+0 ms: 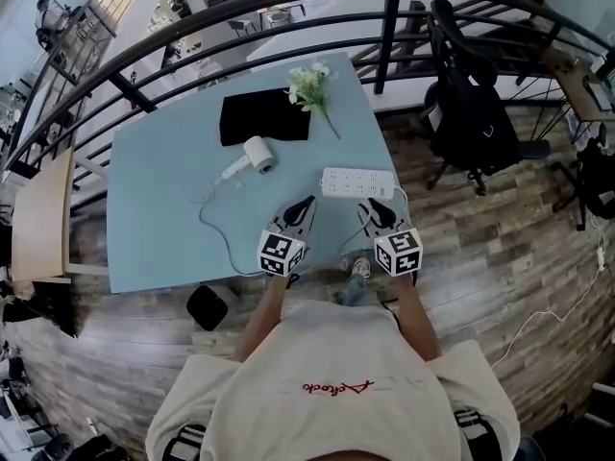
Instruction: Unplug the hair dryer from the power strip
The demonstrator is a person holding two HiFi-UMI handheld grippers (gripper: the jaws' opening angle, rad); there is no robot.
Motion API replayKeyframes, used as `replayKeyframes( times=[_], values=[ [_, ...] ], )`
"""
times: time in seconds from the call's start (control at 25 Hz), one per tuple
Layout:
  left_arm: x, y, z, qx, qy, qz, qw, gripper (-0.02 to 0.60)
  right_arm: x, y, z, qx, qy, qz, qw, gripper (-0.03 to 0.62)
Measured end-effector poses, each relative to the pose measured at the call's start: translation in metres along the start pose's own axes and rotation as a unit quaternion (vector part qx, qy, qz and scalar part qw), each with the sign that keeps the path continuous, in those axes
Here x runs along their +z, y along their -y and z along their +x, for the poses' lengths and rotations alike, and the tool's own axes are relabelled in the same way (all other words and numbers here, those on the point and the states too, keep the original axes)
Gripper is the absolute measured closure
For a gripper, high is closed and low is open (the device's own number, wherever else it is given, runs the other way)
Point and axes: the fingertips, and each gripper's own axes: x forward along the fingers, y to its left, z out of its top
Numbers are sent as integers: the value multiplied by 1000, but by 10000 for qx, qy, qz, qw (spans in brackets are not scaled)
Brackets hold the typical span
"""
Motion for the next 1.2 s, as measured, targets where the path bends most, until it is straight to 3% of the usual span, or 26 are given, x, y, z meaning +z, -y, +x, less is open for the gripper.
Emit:
replayKeyframes(
  times=[0.64,1.2],
  values=[
    [-8,63,-105,-357,225,188,9989,571,-35,-86,-88,-399,251,69,9989,473],
    [-12,97,-160,-105,339,149,9993,571,-44,-120,-137,-266,370,-18,9990,473]
  ],
)
